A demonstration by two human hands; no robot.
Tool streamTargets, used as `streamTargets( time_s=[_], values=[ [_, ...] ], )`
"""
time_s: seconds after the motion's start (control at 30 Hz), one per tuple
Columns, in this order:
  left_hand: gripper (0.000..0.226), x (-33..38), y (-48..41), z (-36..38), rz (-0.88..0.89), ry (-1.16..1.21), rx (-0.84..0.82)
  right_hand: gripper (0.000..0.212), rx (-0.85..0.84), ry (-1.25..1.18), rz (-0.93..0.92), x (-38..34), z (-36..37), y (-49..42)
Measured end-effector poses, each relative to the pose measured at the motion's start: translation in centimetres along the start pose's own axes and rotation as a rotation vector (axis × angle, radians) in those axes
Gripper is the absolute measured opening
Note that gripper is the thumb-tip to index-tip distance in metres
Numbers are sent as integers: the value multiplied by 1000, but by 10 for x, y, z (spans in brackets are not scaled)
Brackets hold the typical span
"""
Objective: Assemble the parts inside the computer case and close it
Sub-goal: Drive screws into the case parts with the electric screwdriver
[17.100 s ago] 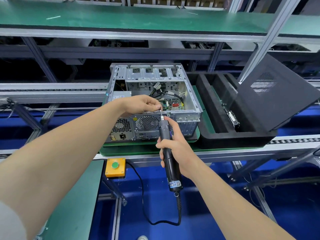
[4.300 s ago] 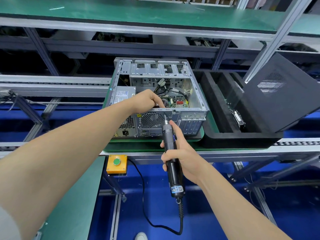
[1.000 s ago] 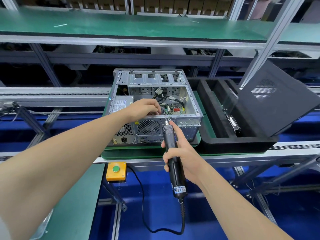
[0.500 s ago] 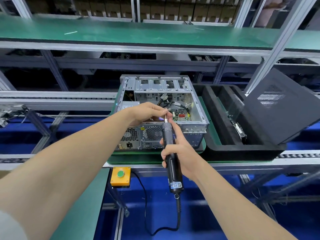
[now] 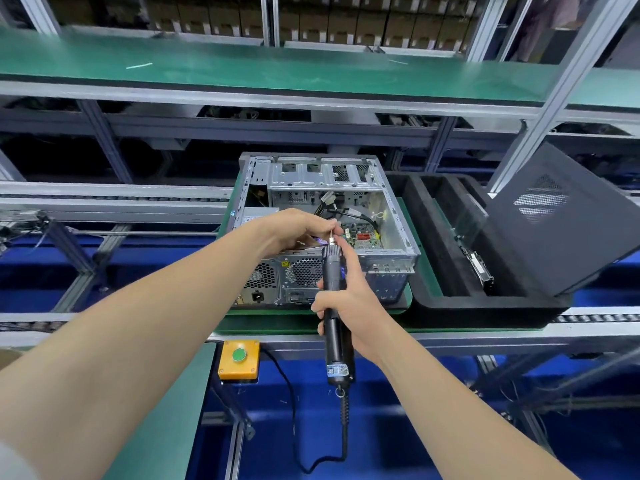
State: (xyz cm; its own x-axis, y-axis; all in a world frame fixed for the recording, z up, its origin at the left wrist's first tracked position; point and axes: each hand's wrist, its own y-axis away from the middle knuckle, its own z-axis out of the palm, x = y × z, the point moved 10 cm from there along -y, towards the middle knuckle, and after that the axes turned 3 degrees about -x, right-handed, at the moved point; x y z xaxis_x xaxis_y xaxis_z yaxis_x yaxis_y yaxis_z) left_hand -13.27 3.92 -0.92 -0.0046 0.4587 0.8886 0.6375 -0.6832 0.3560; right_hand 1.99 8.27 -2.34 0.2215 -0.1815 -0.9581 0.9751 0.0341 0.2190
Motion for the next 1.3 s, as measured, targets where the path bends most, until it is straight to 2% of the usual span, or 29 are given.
streamTargets(
  time_s=[0.17,0.27,0.37,0.53,0.63,0.97,1.3],
  values=[
    [27,-3,-1,-2,-14,53,-39,108,-36,-109,26,5,1,-2],
    [34,-3,-2,2,21,1,-54,109,-45,-142,19,7,-3,-1],
    [38,-10,-5,-3,-1,-16,-8,108,-39,-184,1,7,-11,2],
    [25,-15,-7,-6,-43,-179,-35,106,-43,-232,-12,12,-24,14],
    [27,-14,-10,-8,-28,-246,-30,104,-52,-252,-10,19,-26,22],
    [40,-14,-14,-8,-33,-247,-11,103,-119,-263,64,59,-8,44],
    [46,-23,-19,-8,-161,-211,-91,103,-106,-267,84,66,-12,45]
  ],
)
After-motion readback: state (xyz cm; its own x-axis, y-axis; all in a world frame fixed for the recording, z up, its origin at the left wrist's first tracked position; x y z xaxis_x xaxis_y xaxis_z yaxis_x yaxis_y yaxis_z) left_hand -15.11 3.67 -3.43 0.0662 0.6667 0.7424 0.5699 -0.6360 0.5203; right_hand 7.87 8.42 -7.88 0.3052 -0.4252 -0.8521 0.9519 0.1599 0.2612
